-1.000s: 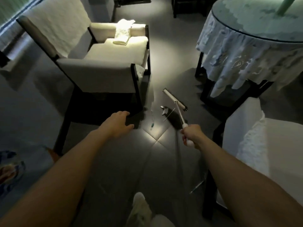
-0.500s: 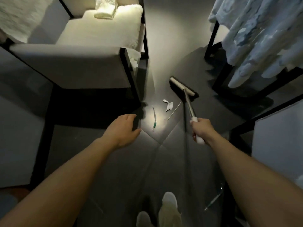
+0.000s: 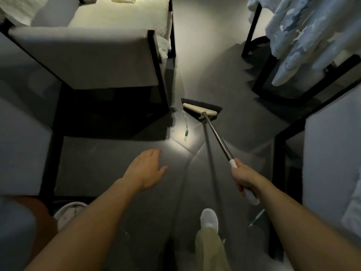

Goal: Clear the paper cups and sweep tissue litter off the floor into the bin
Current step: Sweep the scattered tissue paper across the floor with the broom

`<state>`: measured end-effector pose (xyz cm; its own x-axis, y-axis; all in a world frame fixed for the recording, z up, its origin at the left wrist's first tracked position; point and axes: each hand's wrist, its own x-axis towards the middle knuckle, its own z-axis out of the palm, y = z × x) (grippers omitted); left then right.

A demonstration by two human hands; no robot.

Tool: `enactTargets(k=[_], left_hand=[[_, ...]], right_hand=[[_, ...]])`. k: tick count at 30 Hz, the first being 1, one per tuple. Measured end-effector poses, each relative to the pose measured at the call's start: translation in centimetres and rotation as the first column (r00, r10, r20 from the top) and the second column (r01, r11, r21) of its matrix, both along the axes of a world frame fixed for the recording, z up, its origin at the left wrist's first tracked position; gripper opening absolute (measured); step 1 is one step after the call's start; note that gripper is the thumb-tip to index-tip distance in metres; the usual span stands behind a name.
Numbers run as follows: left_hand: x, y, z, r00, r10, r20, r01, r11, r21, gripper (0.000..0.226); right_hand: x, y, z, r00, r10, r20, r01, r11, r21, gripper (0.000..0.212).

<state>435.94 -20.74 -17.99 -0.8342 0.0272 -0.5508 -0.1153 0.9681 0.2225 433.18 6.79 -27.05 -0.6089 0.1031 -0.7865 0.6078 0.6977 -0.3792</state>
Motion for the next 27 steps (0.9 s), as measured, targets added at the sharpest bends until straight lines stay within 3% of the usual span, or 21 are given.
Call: enactTargets(k=[6,20,27], left_hand=[[8.7,0.4,-0.7,0.998,-0.053,0.042,0.053,0.999,0.003,0.063],[27.3,8.0,-0.5,1.0,-0.002,-0.031,0.002,1.0,0.021,0.064],[35.6,12.4,-1.1,1.0,-0.01,-0.029,0.011,1.0,0.018,0.058]], right_hand=[[10.9,0.1,-0.9,0.998,-0.012,0.06,0.011,1.0,0.007,0.056],[33.3,6.1,0.3,0.998,0.005,0.068,-0.004,1.0,-0.017,0.06],[44.8,11.6,-0.1,0.988,-0.116,-0.1,0.11,0.992,-0.058,0.045]])
